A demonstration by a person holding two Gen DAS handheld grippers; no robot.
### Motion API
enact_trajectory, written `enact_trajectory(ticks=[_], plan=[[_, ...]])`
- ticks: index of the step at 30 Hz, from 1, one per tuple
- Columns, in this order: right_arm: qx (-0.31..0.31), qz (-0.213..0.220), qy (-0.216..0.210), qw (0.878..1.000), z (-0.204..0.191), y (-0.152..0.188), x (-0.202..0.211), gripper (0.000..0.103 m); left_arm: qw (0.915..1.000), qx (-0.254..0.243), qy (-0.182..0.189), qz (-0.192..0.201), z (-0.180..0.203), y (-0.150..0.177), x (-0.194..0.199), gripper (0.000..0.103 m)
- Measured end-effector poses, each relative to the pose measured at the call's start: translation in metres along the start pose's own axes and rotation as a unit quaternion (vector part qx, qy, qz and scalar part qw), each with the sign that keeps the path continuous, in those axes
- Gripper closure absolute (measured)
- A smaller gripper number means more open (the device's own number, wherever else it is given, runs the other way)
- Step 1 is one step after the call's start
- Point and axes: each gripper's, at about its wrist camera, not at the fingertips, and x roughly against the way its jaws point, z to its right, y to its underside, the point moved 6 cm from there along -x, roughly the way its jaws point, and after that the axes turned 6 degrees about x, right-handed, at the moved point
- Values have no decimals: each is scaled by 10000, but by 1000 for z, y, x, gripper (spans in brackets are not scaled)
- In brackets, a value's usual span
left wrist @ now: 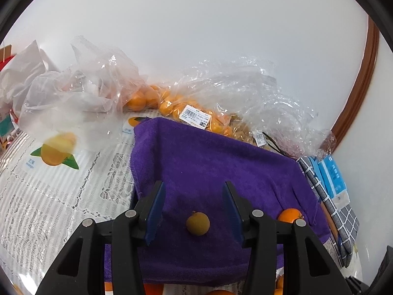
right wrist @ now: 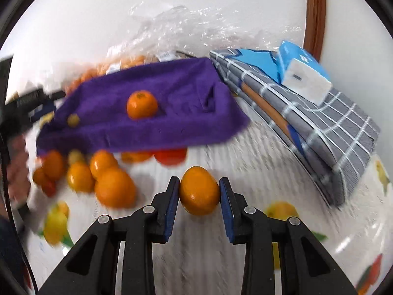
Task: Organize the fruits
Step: 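Grasp another orange from the fruit row with the right tool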
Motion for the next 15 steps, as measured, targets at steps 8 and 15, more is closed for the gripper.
enact_trajectory(ticks=[8, 15], plan=[[250, 3, 361, 9990, -6, 1, -2, 71, 9984, -484, -98, 267, 14, 10, 13, 57], [20, 210, 303, 9993, 2, 0, 5, 71, 9990, -394, 23, 193, 14, 8, 27, 57]])
